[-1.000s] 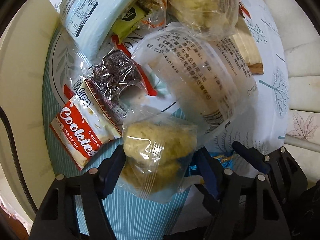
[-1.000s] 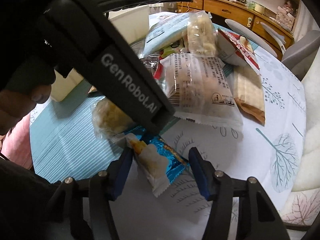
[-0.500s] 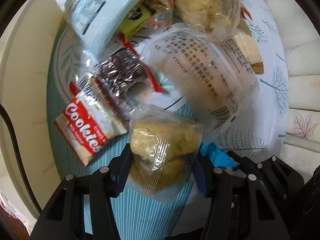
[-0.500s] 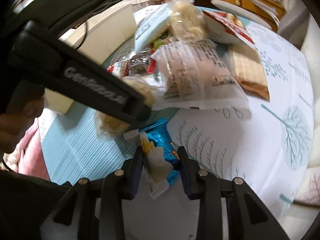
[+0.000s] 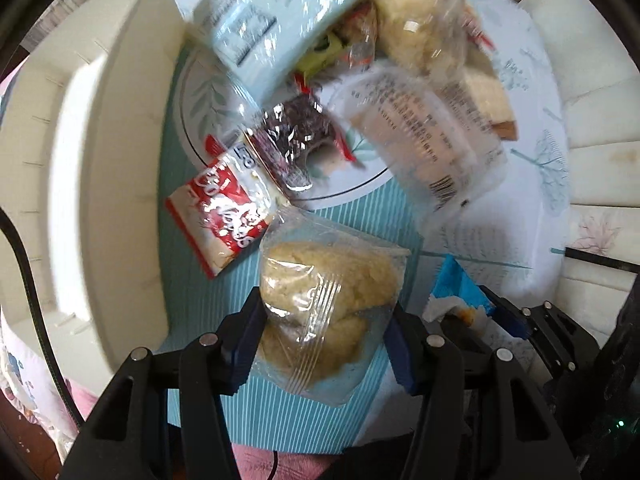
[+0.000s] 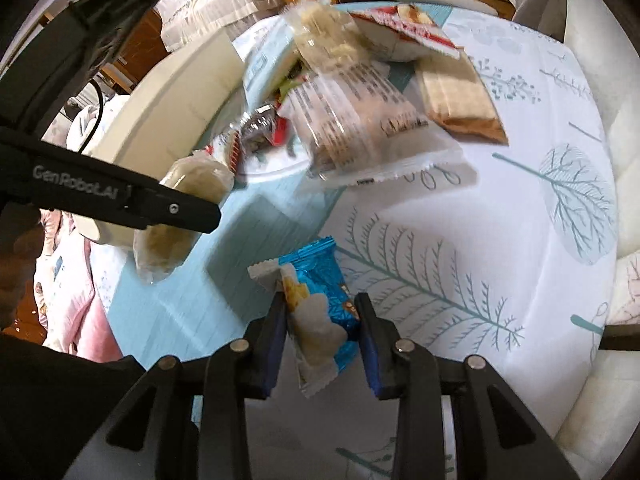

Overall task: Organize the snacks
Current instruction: 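Lift both held snacks and carry them over the white tray, then open both tools to drop the snacks into the white tray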

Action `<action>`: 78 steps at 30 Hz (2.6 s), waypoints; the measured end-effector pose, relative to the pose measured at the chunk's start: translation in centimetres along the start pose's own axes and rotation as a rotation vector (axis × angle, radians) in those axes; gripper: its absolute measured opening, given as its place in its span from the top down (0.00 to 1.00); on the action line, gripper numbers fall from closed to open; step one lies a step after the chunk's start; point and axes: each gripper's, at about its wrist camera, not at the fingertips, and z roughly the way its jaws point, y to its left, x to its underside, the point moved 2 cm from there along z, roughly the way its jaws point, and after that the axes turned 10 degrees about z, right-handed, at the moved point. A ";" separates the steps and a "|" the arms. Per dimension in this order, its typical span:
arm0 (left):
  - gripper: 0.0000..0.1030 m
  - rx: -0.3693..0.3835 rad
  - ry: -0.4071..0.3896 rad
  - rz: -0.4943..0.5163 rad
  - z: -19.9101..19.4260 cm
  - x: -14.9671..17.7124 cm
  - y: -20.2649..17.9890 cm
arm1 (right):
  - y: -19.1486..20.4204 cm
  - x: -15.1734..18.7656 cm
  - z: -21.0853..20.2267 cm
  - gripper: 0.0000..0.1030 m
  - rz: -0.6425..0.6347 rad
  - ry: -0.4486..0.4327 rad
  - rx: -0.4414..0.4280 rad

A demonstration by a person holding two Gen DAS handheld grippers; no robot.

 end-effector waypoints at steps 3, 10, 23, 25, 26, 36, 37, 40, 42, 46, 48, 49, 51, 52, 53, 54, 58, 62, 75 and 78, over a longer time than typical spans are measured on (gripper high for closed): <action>0.47 0.019 -0.056 0.001 -2.6 0.5 0.8 | 0.8 -0.4 -1.2 0.68 -0.004 -0.033 -0.010; 0.47 0.026 -0.211 -0.010 -9.0 1.8 1.5 | 3.0 -1.9 -3.1 0.68 0.022 -0.111 -0.047; 0.47 0.027 -0.454 -0.050 -14.5 3.8 5.6 | 5.1 -5.2 -6.3 0.68 0.255 -0.233 -0.142; 0.47 0.024 -0.470 -0.039 -14.8 4.3 6.8 | 5.7 -5.5 -6.5 0.68 0.285 -0.251 -0.144; 0.47 0.030 -0.472 -0.036 -15.0 4.6 7.6 | 6.0 -5.6 -6.6 0.68 0.294 -0.257 -0.142; 0.47 0.029 -0.462 0.021 -15.6 6.4 14.1 | 12.5 -5.7 -5.5 0.67 0.388 -0.269 -0.116; 0.47 0.030 -0.461 0.030 -15.5 6.5 14.9 | 13.1 -5.6 -5.3 0.67 0.390 -0.270 -0.114; 0.47 0.031 -0.455 0.048 -15.4 7.0 16.9 | 15.7 -5.7 -4.6 0.67 0.388 -0.276 -0.109; 0.47 0.032 -0.453 0.059 -15.3 7.2 18.1 | 17.2 -5.8 -4.0 0.67 0.385 -0.280 -0.104; 0.47 0.032 -0.447 0.084 -15.3 7.5 20.5 | 20.1 -6.0 -3.1 0.67 0.380 -0.298 -0.104; 0.47 0.027 -0.442 0.103 -15.2 7.4 21.6 | 21.5 -6.0 -2.7 0.67 0.374 -0.307 -0.098; 0.47 0.026 -0.437 0.116 -15.1 7.4 22.3 | 22.1 -6.0 -2.5 0.67 0.372 -0.312 -0.096; 0.47 0.018 -0.426 0.127 -14.9 7.2 23.5 | 23.4 -6.1 -2.0 0.67 0.365 -0.323 -0.099; 0.47 0.014 -0.423 0.130 -14.8 7.1 23.9 | 24.0 -6.1 -1.7 0.67 0.362 -0.327 -0.100; 0.47 0.012 -0.420 0.133 -14.8 7.0 24.5 | 24.5 -6.2 -1.5 0.67 0.356 -0.331 -0.102; 0.47 0.010 -0.419 0.138 -14.7 6.9 25.1 | 25.1 -6.4 -1.3 0.67 0.350 -0.334 -0.103; 0.47 -0.001 -0.406 0.152 -14.4 6.6 26.8 | 27.4 -6.4 -0.3 0.67 0.330 -0.354 -0.101; 0.47 0.019 -0.377 0.156 -13.6 6.4 28.0 | 28.8 -6.4 0.5 0.67 0.322 -0.354 -0.103; 0.26 0.024 -0.371 0.161 -13.3 6.5 28.5 | 28.5 -6.0 1.4 0.47 0.388 -0.344 -0.071; 0.26 0.029 -0.368 0.168 -13.2 6.7 27.8 | 28.2 -5.6 1.3 0.46 0.399 -0.330 -0.057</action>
